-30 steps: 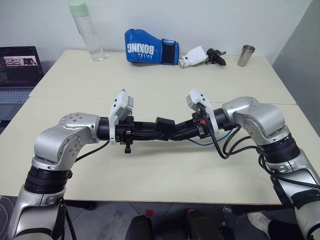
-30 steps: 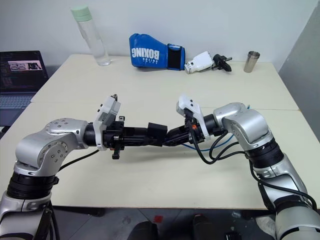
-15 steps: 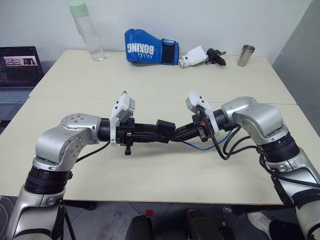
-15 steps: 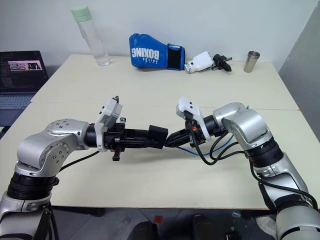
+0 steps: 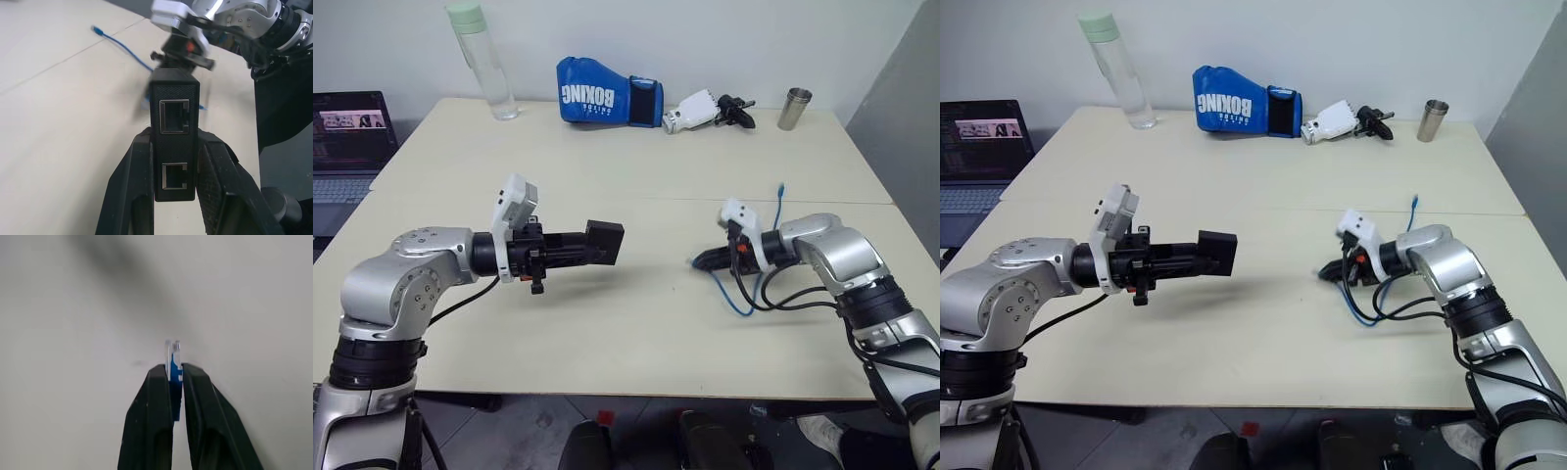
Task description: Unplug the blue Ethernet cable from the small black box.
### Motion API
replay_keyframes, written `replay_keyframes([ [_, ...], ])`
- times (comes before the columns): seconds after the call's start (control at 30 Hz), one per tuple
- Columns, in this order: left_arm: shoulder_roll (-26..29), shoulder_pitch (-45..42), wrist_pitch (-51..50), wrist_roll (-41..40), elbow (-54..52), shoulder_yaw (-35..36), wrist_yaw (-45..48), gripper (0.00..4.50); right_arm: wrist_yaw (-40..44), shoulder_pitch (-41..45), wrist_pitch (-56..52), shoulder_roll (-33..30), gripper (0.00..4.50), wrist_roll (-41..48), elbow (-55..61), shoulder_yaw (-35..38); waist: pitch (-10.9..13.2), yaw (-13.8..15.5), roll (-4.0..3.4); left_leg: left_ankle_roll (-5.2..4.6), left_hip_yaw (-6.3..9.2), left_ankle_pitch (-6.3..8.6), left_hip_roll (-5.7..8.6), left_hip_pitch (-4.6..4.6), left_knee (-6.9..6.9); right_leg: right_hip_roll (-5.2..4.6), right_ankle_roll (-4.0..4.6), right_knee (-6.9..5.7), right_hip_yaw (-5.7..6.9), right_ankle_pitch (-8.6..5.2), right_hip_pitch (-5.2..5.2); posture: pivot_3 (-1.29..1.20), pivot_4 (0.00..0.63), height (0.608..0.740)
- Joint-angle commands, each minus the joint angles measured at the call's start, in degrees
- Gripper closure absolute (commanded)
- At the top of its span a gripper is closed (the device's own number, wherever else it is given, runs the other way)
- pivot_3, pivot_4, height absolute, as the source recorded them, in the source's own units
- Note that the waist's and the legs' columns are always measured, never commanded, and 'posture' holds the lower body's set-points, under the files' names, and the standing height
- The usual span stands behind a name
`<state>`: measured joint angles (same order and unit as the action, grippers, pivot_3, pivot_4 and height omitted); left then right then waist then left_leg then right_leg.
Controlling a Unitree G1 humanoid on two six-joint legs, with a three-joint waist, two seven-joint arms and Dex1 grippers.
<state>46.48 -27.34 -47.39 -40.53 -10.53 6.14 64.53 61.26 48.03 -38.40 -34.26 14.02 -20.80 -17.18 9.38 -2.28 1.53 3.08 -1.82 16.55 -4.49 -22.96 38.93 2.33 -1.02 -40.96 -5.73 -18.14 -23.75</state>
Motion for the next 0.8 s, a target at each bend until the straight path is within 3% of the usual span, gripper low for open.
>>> replay_keyframes([
  [0.03, 0.0, 0.8, 1.0, -0.2, -2.0, 0.9, -1.2, 3.72, -11.2, 3.5, 4.4, 3.2, 4.44, -3.5, -7.9, 5.6, 0.0, -0.1, -0.01, 0.0, 0.0, 0.0, 0.0, 0.0, 0.0, 0.0, 0.0, 0.0, 0.0, 0.0, 0.0, 0.0, 0.15, 0.74],
  [0.13, -0.2, 0.9, 1.0, -0.3, -2.1, 0.8, -1.8, 3.72, -16.2, 4.7, 6.6, 5.6, 4.44, -5.0, -11.8, 7.7, 0.0, -0.1, -0.01, 0.03, -0.01, -0.01, -0.01, -0.02, -0.03, 0.0, 0.0, 0.04, 0.0, 0.0, -0.01, 0.0, 0.15, 0.74],
  [0.17, -0.3, 0.9, 1.0, -0.3, -2.1, 0.7, -2.1, 3.72, -18.0, 5.1, 7.4, 6.5, 3.73, -5.2, -12.8, 8.6, 0.0, -0.2, -0.01, 0.03, -0.02, -0.02, -0.01, -0.02, -0.04, -0.01, 0.0, 0.05, 0.0, 0.0, -0.01, 0.0, 0.15, 0.74],
  [0.2, -0.4, 0.9, 1.0, -0.3, -2.1, 0.7, -2.2, 3.72, -19.3, 5.3, 8.0, 7.1, 3.67, -5.4, -13.6, 9.3, 0.0, -0.3, -0.01, 0.05, -0.03, -0.02, -0.01, -0.03, -0.05, -0.02, 0.0, 0.06, -0.01, 0.0, -0.02, 0.0, 0.15, 0.74],
  [0.23, -0.4, 0.9, 1.0, -0.3, -2.0, 0.6, -2.4, 3.72, -19.9, 5.5, 8.0, 7.7, 3.29, -5.4, -13.8, 9.9, 0.0, -0.3, -0.01, 0.05, -0.04, -0.03, 0.0, -0.03, -0.06, -0.03, 0.0, 0.06, -0.01, 0.0, -0.02, 0.0, 0.15, 0.74],
  [0.43, -1.1, 1.2, 1.8, 0.4, -1.1, 1.0, -4.1, 3.72, -19.3, 5.0, 7.8, 8.0, 2.06, -5.6, -10.7, 11.0, 0.0, -0.3, -0.03, 0.04, -0.04, -0.02, 0.02, -0.03, -0.06, -0.06, 0.0, 0.04, 0.0, 0.0, 0.0, 0.0, 0.15, 0.74],
  [0.53, -3.5, 1.4, 7.0, 4.5, 1.7, 1.3, -8.3, 3.72, -15.3, 3.1, 10.8, 6.0, 1.44, -6.8, -5.0, 8.8, 0.1, -0.4, -0.09, 0.03, -0.03, -0.02, 0.02, -0.02, -0.06, -0.06, 0.0, 0.03, 0.0, 0.0, -0.01, 0.0, 0.15, 0.74],
  [0.67, -9.7, 1.4, 14.6, 9.6, 6.8, 3.0, -17.4, 3.72, -6.7, 0.2, 5.2, 5.7, 0.55, 0.3, 8.5, 8.9, 0.1, -0.3, -0.11, 0.03, -0.02, -0.01, 0.0, -0.02, -0.06, -0.06, 0.0, 0.02, 0.02, 0.0, 0.0, 0.0, 0.15, 0.74],
  [0.8, -16.6, 2.3, 24.7, 15.5, 13.2, 4.9, -27.1, 3.72, -5.9, -1.8, 0.8, 7.2, 0.51, 3.1, 18.6, 7.5, 0.1, -0.1, -0.1, 0.03, 0.0, -0.01, -0.05, -0.03, -0.04, -0.18, 0.0, 0.0, 0.05, 0.0, 0.01, 0.0, 0.15, 0.74],
])
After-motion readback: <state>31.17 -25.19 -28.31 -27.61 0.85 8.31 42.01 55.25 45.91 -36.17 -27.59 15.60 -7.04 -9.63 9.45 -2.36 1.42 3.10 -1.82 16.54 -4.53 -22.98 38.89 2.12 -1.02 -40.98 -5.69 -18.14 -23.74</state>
